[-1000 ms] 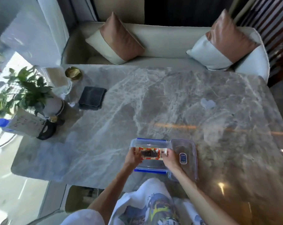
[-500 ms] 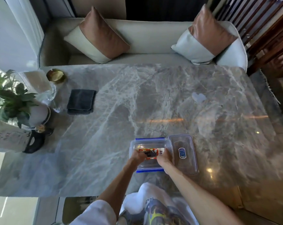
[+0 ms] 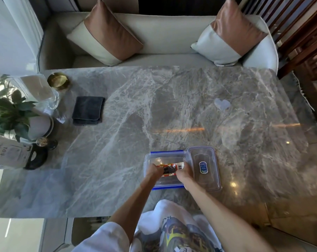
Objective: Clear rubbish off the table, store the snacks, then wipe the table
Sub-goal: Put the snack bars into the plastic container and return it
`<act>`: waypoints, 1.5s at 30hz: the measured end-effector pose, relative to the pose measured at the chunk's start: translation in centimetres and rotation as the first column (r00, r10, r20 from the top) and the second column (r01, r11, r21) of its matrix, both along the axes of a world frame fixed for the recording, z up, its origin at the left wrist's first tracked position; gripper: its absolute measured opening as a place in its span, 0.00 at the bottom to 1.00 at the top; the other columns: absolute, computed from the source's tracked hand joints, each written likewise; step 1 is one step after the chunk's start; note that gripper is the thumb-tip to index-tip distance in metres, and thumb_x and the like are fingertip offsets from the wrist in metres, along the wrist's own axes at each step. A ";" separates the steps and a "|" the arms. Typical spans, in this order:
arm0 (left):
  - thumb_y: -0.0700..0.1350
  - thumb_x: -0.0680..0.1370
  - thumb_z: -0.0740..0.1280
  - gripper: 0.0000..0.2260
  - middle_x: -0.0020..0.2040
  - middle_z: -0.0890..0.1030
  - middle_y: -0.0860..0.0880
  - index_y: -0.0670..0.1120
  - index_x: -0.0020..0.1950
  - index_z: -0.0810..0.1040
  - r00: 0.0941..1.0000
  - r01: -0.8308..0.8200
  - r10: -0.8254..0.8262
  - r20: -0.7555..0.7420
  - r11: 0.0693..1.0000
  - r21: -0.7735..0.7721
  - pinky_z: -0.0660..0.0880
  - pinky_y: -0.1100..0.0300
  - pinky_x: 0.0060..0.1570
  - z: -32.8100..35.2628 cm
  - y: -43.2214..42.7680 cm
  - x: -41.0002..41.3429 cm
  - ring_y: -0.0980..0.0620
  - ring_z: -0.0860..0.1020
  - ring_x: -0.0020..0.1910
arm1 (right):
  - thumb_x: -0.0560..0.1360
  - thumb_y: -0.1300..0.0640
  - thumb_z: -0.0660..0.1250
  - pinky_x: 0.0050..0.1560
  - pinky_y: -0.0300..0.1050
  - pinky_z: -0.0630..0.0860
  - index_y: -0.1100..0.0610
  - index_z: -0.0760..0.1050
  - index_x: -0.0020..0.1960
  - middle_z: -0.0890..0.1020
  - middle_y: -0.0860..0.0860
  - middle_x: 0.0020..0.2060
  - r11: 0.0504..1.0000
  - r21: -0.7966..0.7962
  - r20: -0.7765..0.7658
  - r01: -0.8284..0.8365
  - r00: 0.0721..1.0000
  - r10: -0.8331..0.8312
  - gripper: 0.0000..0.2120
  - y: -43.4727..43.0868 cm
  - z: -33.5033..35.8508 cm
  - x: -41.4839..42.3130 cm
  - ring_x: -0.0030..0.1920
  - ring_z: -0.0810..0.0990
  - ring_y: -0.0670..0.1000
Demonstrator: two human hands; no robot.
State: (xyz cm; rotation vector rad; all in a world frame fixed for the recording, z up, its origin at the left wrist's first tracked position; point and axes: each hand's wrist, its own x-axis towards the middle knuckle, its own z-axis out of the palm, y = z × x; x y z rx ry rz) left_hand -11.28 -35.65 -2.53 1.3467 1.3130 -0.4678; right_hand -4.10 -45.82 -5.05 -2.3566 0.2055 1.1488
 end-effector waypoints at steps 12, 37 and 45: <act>0.38 0.78 0.59 0.14 0.55 0.79 0.39 0.35 0.62 0.73 0.990 0.120 -0.113 -0.088 0.990 0.074 0.76 0.56 0.52 0.8 0.2 0.8 0.44 0.78 0.53 | 0.79 0.64 0.58 0.72 0.51 0.67 0.57 0.51 0.79 0.65 0.57 0.75 0.995 -0.030 -0.060 -0.092 0.994 0.090 0.31 0.2 0.7 0.9 0.73 0.67 0.58; 0.38 0.74 0.61 0.22 0.66 0.73 0.38 0.42 0.69 0.70 0.499 0.815 -0.853 -0.151 0.404 0.415 0.71 0.46 0.66 1.2 -5.0 16.6 0.38 0.72 0.67 | 0.77 0.64 0.61 0.26 0.38 0.64 0.57 0.70 0.40 0.66 0.51 0.28 0.721 0.007 -0.259 0.693 0.698 -0.668 0.08 -15.7 1.5 2.7 0.21 0.67 0.45; 0.40 0.75 0.63 0.24 0.68 0.69 0.36 0.43 0.72 0.67 0.450 0.863 -0.870 -0.201 0.366 0.347 0.66 0.46 0.69 -1.5 -5.9 17.1 0.36 0.67 0.68 | 0.78 0.67 0.62 0.67 0.51 0.71 0.65 0.68 0.69 0.72 0.66 0.66 0.367 0.085 -0.480 0.926 0.361 -0.799 0.20 -16.2 1.4 2.9 0.68 0.72 0.60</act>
